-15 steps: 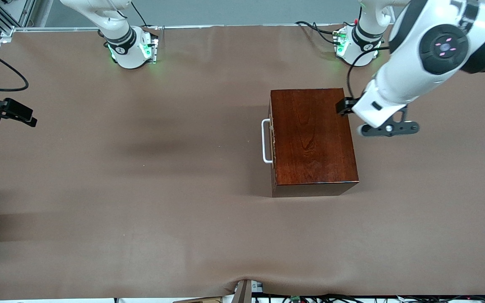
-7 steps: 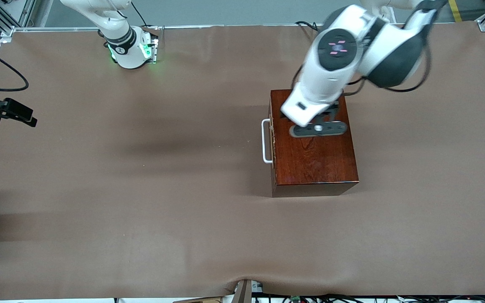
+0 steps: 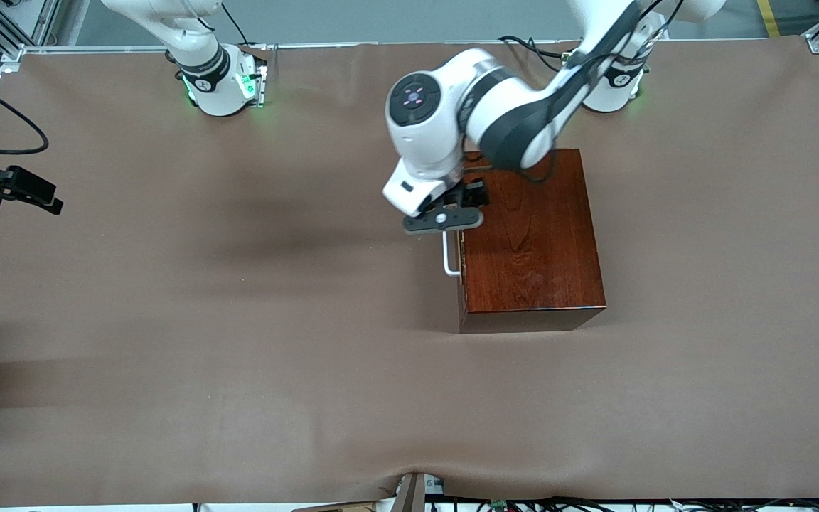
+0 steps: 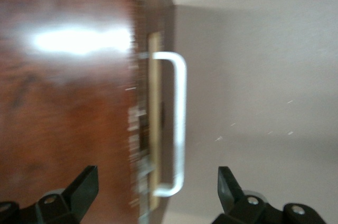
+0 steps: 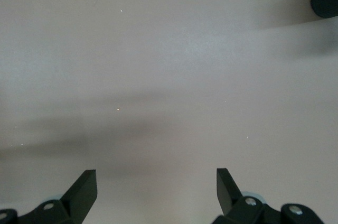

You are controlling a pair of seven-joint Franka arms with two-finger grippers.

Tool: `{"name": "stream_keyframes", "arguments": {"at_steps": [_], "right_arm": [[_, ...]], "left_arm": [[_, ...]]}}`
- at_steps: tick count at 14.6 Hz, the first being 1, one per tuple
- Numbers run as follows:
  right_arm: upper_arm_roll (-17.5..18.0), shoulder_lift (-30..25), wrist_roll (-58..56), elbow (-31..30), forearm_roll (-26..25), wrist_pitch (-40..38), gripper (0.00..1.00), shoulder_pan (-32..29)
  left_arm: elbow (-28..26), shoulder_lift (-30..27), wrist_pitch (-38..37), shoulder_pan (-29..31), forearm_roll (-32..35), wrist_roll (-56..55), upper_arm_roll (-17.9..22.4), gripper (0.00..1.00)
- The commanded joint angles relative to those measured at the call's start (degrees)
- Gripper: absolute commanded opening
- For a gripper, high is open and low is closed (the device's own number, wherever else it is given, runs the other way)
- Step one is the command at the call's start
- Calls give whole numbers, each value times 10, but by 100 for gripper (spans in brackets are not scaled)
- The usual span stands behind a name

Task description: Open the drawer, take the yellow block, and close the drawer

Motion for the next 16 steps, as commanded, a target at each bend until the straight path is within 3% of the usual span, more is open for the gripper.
{"name": "stream_keyframes", "arguments": {"at_steps": [1, 8, 16], "right_arm": [[1, -6, -6, -2, 8, -2, 100, -2], [1, -5, -6, -2, 8, -2, 100, -2], [1, -5, -6, -2, 8, -2, 100, -2]], "left_arm": [[61, 53, 39, -15, 36, -33, 2, 100], [65, 107, 35, -23, 40, -26, 2, 100], [65, 110, -25, -24, 29, -18, 2, 100]]}}
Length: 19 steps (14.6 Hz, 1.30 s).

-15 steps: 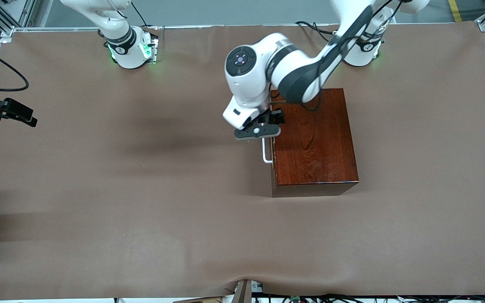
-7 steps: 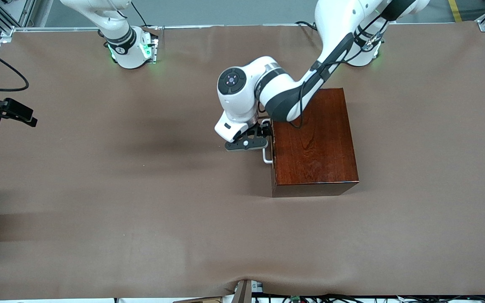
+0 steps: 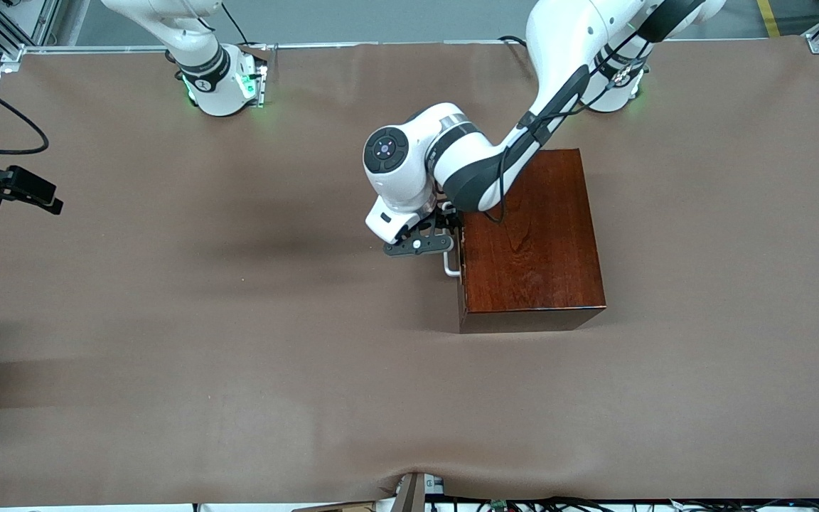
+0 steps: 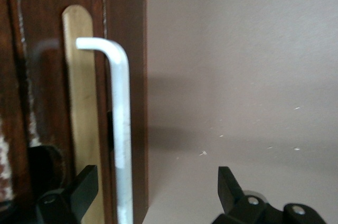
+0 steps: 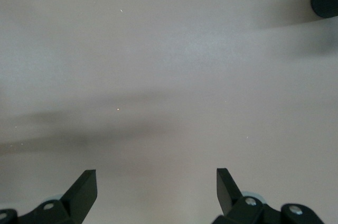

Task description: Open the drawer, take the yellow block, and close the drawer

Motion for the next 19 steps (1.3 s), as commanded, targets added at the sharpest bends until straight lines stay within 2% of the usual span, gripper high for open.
{"name": "stream_keyframes", "arguments": {"at_steps": [1, 7, 19], "right_arm": [[1, -5, -6, -2, 8, -2, 100, -2], [1, -5, -6, -2, 8, -2, 100, -2], [1, -5, -6, -2, 8, -2, 100, -2]], "left_arm": [[20, 21, -21, -5, 12, 0, 0, 100], [25, 41, 23, -12, 13, -34, 0, 100], [22, 44, 12, -23, 21, -30, 1, 100]]}}
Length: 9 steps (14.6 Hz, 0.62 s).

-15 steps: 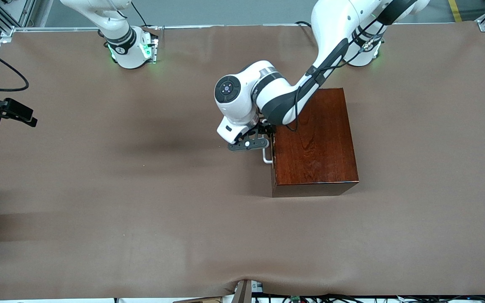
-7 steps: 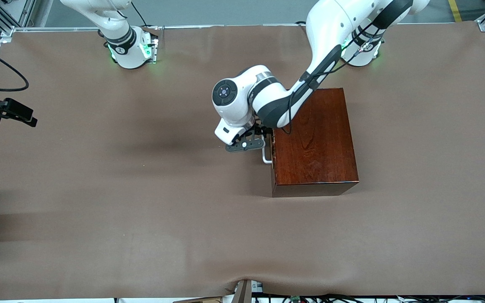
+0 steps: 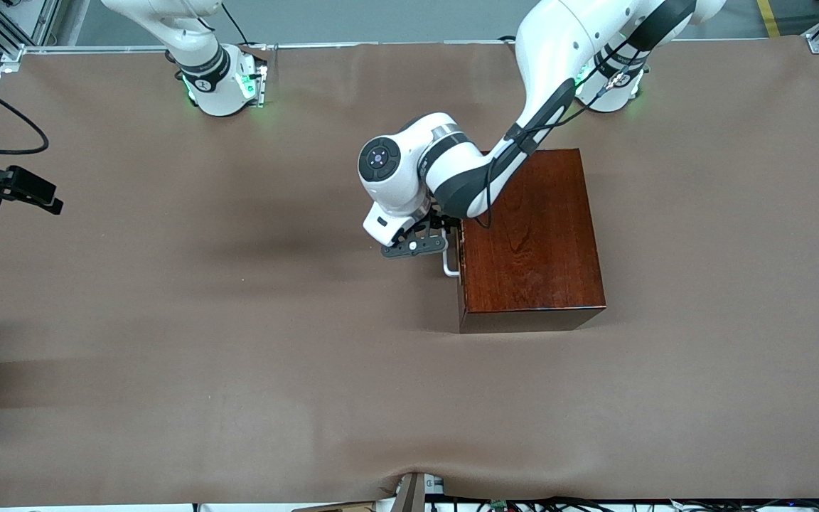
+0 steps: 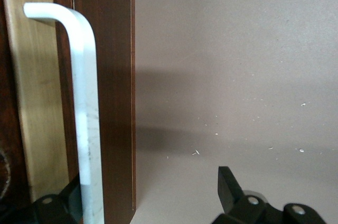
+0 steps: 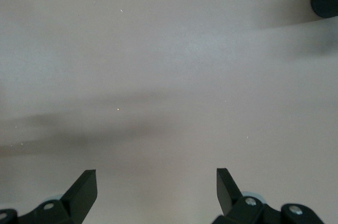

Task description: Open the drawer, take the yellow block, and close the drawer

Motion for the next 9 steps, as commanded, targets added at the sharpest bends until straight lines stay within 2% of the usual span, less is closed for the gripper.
{"name": "stream_keyframes", "arguments": {"at_steps": [1, 6, 9], "right_arm": [[1, -5, -6, -2, 8, -2, 100, -2], [1, -4, -5, -2, 8, -2, 100, -2], [1, -5, -5, -2, 8, -2, 100, -2]], "left_arm": [[21, 16, -8, -10, 19, -4, 2, 100], [29, 13, 10, -15, 20, -10, 14, 100], [32, 13, 14, -39, 20, -29, 24, 100]]}}
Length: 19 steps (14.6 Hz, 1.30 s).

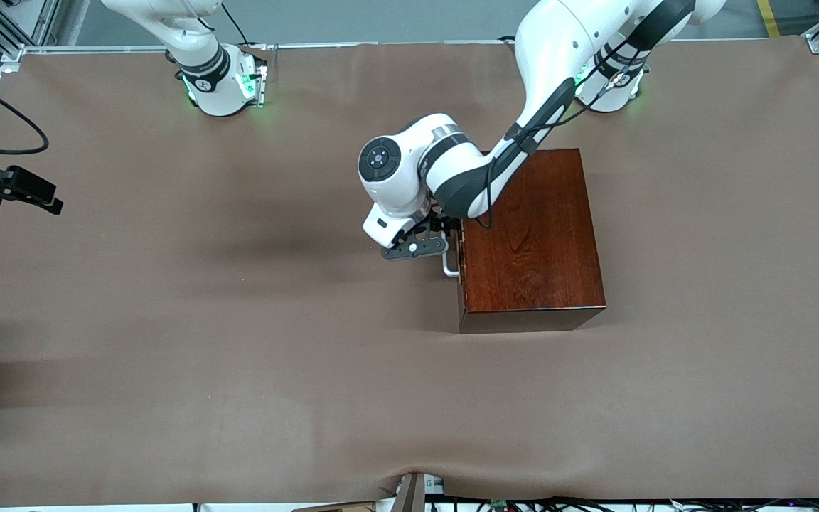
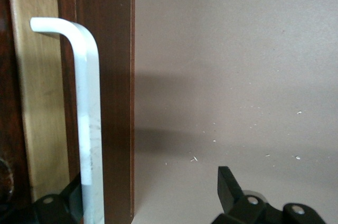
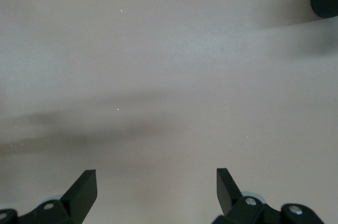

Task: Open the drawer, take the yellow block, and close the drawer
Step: 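Pull the drawer handle outward with the left gripper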

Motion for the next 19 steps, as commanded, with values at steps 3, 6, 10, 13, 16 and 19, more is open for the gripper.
{"name": "stream_keyframes", "arguments": {"at_steps": [3, 6, 10, 13, 16, 19], "right_arm": [[1, -4, -6, -2, 8, -2, 100, -2], [1, -5, -6, -2, 8, -2, 100, -2], [1, -5, -5, -2, 8, -2, 100, -2], [1, -5, -5, -2, 8, -2, 100, -2], [1, -5, -5, -2, 8, -2, 100, -2], [1, -5, -5, -2, 8, -2, 100, -2]], "left_arm": [[27, 15, 59, -29, 18, -64, 11, 100], [27, 16, 91, -37, 15, -78, 11, 100], [30, 28, 158, -47, 15, -94, 11, 100], [31, 34, 203, -58, 16, -95, 11, 100], [41, 51, 239, -68, 16, -94, 11, 100], [63, 69, 278, -81, 16, -95, 11, 100]]}}
